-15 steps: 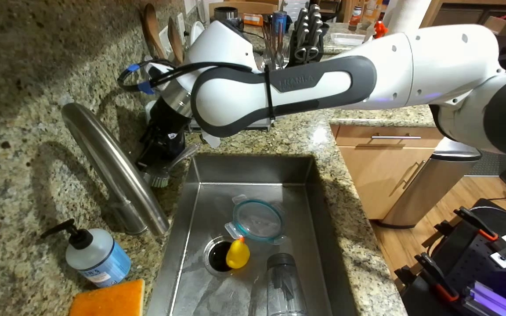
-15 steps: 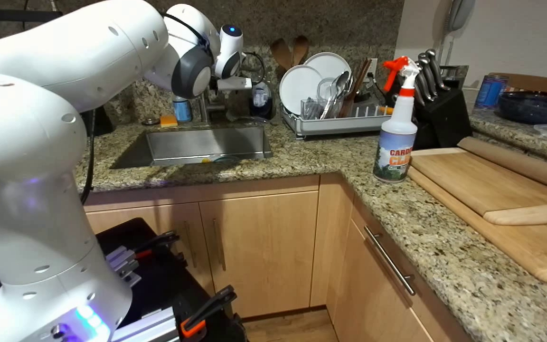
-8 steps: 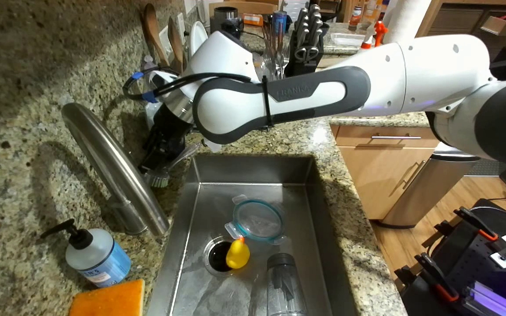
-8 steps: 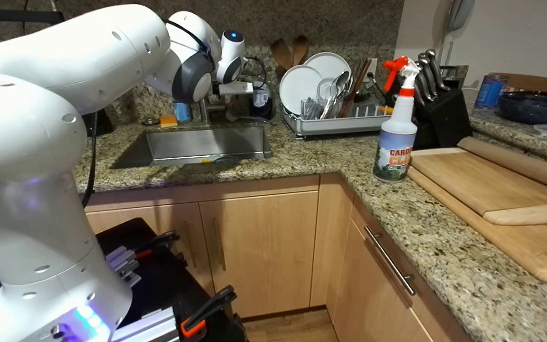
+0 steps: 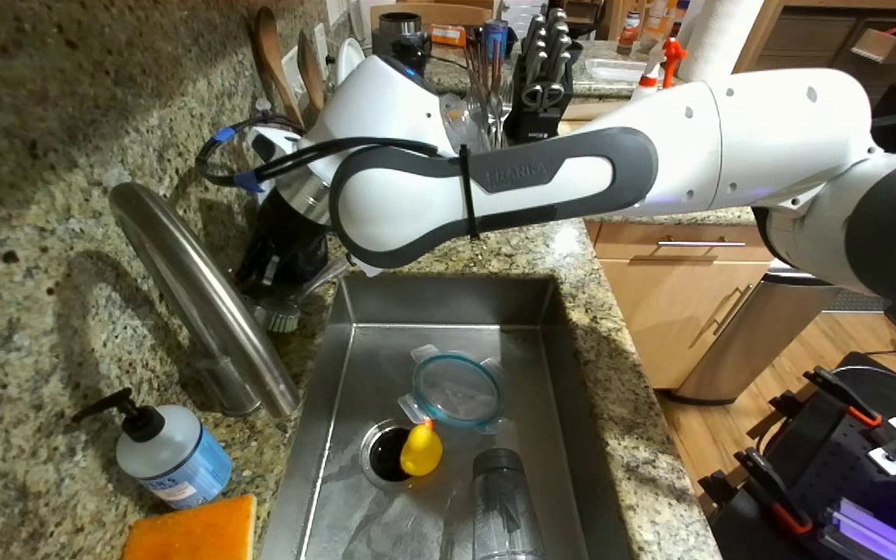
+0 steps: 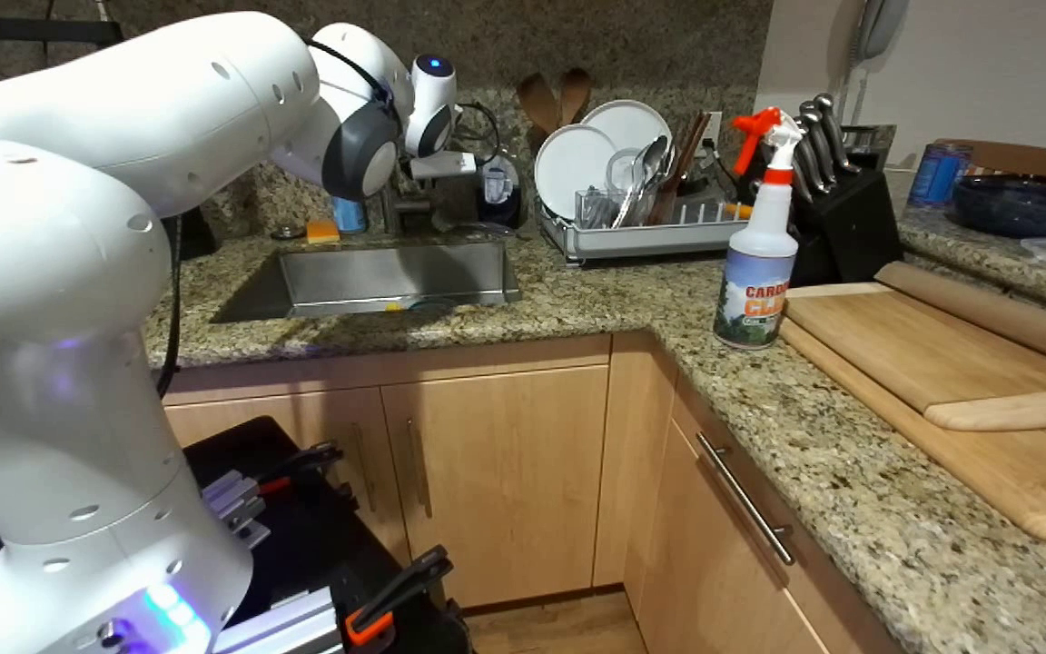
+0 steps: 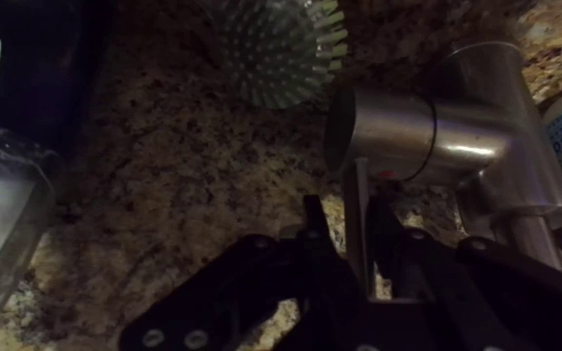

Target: Move the spray bottle to the left, open the faucet

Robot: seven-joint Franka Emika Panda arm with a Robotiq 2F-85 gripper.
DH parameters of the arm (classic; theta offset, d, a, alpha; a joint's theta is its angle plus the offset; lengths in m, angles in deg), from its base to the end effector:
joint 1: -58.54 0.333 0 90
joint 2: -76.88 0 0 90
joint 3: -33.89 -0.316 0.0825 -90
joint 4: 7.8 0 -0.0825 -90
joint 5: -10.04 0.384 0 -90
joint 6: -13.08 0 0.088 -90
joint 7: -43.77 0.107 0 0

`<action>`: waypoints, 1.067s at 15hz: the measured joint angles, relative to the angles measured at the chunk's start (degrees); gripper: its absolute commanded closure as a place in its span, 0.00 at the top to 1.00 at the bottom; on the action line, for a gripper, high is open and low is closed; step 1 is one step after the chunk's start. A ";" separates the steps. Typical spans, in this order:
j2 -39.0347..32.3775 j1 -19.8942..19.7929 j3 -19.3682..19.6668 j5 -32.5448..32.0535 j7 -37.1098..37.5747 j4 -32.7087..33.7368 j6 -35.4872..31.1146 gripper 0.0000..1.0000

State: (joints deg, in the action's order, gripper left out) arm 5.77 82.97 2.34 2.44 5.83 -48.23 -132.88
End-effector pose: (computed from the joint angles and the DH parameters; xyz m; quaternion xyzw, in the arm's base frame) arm 0.6790 0.5102 0.3039 -0.7682 -0.5209 -0.3233 0.1847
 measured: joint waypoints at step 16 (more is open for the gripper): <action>1.28 5.11 7.60 -6.68 12.91 1.34 -0.25 0.03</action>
State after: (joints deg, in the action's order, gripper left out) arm 7.05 88.08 9.94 -4.24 18.74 -46.89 -133.13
